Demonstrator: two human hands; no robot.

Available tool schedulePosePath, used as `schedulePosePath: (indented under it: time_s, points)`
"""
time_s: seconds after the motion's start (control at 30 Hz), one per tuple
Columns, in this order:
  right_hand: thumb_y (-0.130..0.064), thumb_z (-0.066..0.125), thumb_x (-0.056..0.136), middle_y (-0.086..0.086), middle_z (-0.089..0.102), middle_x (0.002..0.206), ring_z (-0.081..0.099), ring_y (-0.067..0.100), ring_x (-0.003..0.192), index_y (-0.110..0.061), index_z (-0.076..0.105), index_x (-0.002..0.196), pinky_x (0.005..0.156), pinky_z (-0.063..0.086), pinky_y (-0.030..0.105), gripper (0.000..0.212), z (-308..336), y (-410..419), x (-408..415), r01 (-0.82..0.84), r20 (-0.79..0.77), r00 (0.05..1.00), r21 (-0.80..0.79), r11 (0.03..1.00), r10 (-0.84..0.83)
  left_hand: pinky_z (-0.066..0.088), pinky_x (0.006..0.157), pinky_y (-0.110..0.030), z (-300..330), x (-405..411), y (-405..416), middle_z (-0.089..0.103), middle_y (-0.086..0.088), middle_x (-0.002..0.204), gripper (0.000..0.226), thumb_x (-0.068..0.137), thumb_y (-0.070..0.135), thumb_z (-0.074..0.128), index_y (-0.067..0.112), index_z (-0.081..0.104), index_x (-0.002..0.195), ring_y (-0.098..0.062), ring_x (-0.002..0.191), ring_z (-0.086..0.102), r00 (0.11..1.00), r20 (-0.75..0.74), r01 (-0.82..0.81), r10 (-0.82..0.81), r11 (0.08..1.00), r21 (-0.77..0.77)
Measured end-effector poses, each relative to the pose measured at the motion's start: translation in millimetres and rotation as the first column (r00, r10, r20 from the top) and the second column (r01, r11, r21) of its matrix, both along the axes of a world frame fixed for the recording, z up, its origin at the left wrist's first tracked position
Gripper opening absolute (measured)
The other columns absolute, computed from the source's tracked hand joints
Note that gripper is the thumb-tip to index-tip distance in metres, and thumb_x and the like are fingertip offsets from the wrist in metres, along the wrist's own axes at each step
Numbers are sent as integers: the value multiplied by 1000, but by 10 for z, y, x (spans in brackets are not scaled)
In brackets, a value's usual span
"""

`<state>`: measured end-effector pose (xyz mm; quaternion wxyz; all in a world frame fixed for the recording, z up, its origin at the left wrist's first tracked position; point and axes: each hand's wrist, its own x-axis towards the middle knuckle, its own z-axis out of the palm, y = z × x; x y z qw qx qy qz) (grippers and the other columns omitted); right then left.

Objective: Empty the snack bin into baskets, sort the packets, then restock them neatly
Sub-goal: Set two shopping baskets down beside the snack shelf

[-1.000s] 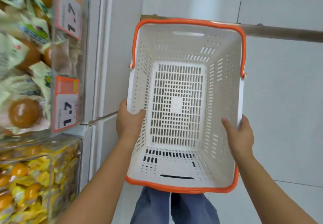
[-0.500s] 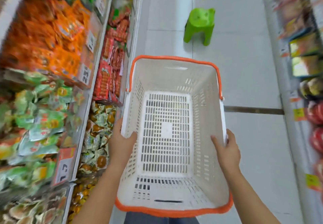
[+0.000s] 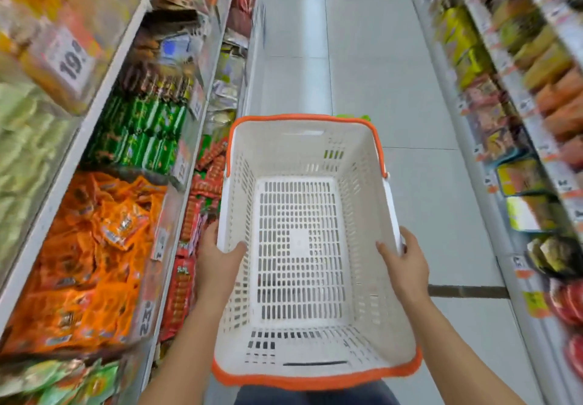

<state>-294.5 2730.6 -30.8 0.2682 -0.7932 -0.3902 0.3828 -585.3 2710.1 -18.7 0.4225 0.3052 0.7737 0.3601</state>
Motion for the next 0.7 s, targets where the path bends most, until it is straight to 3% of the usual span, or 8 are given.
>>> schedulePosePath:
  time_s: [0.07,0.13,0.27,0.43,0.57,0.7]
  points:
    - [-27,65,89,4,59,126,57,22,109,-20,41,141,91,43,31,58,61,492,-25,-2,-13,1000,18,1000,2,42,97,-38,19,-63,504,44,-2,143,67,87,21,68,22,34,145,-25,127,46,1000,-25,5,-5,1000,-8]
    - [-23,66,88,1,61,114,56,17,92,-19,41,140,80,41,26,57,95,985,-44,11,-41,999,41,999,-9,48,92,-40,50,-97,1006,52,-2,135,65,85,20,70,23,38,142,-25,118,54,1000,-23,-3,3,1000,7]
    - [-20,67,87,-3,58,103,55,17,83,-19,44,136,64,39,22,55,51,2063,-77,30,-67,997,52,998,-26,49,89,-38,43,-114,2107,56,-2,125,62,85,15,70,20,40,140,-24,109,58,1000,-17,-2,2,999,41]
    - [-22,69,84,-1,61,104,57,18,84,-21,46,134,74,39,26,55,-8,3538,-75,3,-76,997,55,999,1,47,72,-31,19,-90,3407,58,4,110,57,87,17,68,22,42,137,-16,91,59,998,-9,-55,56,997,52]
    - [-22,70,84,1,64,104,57,19,84,-20,47,133,76,41,28,54,57,4524,-164,-30,-62,998,44,999,33,51,84,-39,69,-201,4293,59,-2,120,58,86,16,69,20,42,138,-23,103,60,995,11,-102,102,994,36]
    - [-22,69,85,-4,60,98,57,17,84,-21,46,135,77,39,26,55,-11,5393,-297,-45,-69,996,43,998,48,45,83,-31,20,-303,5089,51,7,121,61,88,14,67,19,38,141,-15,101,53,993,-16,-120,121,992,33]
